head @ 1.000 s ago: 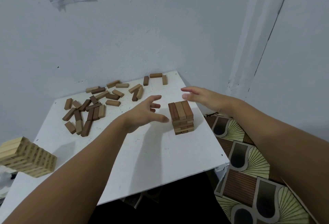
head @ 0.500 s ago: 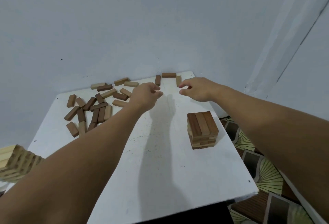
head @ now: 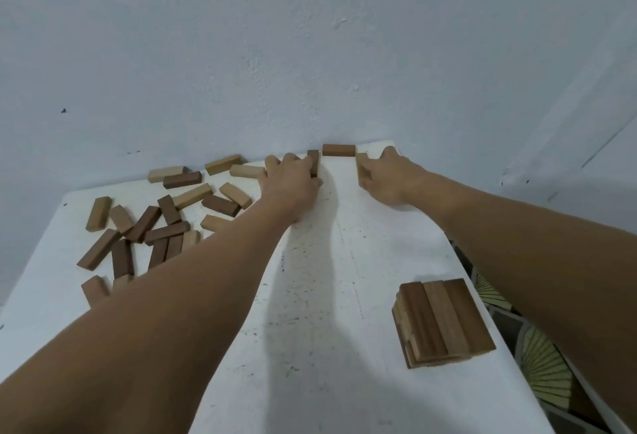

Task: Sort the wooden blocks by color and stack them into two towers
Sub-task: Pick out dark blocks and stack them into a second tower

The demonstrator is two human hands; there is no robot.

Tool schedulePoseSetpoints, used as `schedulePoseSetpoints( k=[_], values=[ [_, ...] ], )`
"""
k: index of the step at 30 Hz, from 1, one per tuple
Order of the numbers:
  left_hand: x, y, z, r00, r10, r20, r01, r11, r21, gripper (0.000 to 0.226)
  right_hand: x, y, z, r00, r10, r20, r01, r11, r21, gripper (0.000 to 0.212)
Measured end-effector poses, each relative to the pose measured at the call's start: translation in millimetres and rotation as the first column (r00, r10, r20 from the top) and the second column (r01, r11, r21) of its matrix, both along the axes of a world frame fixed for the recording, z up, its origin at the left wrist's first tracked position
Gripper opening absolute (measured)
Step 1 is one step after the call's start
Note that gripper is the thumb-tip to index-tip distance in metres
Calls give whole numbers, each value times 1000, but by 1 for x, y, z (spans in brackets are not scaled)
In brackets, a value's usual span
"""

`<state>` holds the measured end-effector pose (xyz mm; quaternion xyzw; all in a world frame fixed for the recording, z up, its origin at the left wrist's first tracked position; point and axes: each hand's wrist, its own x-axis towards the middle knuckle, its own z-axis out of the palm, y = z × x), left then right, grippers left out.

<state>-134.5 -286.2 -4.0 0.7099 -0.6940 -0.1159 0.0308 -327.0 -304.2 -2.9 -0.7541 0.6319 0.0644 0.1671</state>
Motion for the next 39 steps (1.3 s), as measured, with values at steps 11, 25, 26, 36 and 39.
schedulePoseSetpoints(
  k=[11,25,26,36,39],
  values=[
    [10,-4,8,998,-25,-59,27,999,36,24,17,-26,7,974,-5,225,-14,997,80,73],
    [3,12,-8,979,-142,145,154,985,-71,25,36,-25,10,999,34,37,-39,992,121,36],
    [4,17,-10,977,-153,151,167,982,-90,25,38,-21,10,999,44,7,-44,995,94,38],
    [20,79,-13,983,-175,61,183,969,-165,19,59,28,19,999,49,-13,-49,998,36,25],
    [27,100,-11,986,-167,-5,163,971,-178,19,68,41,24,997,60,-41,-59,998,36,19]
  ],
)
